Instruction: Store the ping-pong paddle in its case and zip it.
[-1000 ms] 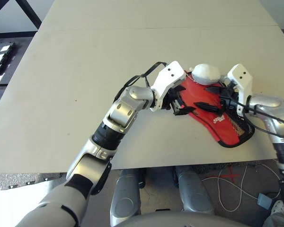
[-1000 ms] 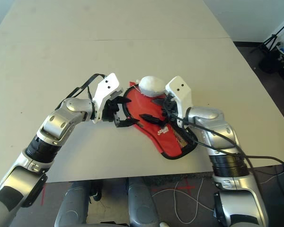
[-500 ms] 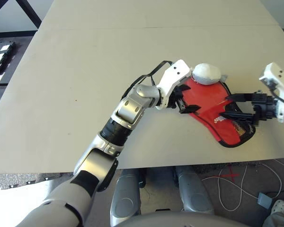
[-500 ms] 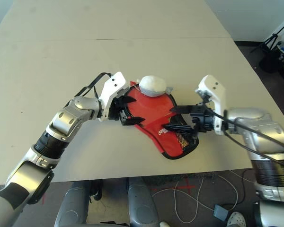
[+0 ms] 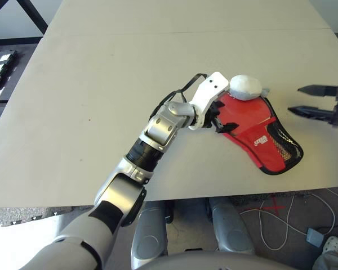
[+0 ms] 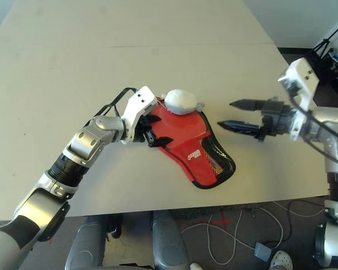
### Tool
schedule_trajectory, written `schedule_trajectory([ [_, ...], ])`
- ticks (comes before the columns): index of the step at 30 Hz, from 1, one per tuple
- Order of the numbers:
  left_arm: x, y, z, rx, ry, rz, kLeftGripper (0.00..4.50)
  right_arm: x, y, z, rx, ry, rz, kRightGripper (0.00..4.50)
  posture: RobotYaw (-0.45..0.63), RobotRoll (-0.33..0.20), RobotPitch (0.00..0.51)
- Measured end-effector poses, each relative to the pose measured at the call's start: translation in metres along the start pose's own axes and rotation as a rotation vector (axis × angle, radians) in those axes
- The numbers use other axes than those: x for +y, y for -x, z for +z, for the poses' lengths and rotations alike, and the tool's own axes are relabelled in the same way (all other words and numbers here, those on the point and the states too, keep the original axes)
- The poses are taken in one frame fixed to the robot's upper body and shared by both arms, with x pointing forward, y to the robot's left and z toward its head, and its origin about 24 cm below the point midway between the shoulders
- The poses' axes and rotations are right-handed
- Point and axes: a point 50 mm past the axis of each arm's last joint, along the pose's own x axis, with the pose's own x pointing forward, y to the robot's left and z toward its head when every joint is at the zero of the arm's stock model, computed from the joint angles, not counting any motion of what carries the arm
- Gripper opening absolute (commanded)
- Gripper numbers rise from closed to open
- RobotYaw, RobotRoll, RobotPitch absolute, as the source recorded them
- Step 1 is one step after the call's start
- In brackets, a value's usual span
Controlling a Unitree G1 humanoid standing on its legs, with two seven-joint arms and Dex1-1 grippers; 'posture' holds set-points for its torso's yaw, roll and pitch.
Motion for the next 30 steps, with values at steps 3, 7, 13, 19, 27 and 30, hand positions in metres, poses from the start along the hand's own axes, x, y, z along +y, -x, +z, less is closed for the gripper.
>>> schedule_trajectory([
  [3, 0.0, -0.002, 0.0, 0.0, -0.028, 0.016, 4.48, -0.004, -0.009, -0.001, -0.038, 0.008, -0.017, 4.5, -0.17, 0.0, 0.277],
  [7, 0.0, -0.003, -0.001, 0.006, -0.04, 0.027, 4.48, -0.007, -0.02, 0.003, -0.09, 0.034, -0.023, 4.5, -0.17, 0.0, 0.277],
  [13, -0.002, -0.004, -0.002, 0.01, -0.043, 0.025, 4.48, -0.003, -0.048, 0.004, -0.083, 0.054, 0.044, 4.5, -0.17, 0.0, 0.277],
  [19, -0.003, -0.005, -0.002, 0.009, -0.042, 0.022, 4.48, 0.005, -0.081, 0.01, -0.057, 0.053, 0.151, 4.5, -0.16, 0.0, 0.279],
  [27, -0.004, -0.005, -0.002, 0.005, -0.042, 0.021, 4.48, 0.006, -0.106, 0.008, 0.013, 0.056, 0.188, 4.5, -0.15, 0.0, 0.284],
  [30, -0.005, -0.004, -0.002, 0.004, -0.041, 0.02, 4.48, 0.008, -0.113, 0.005, 0.056, 0.07, 0.21, 4.5, -0.15, 0.0, 0.285],
])
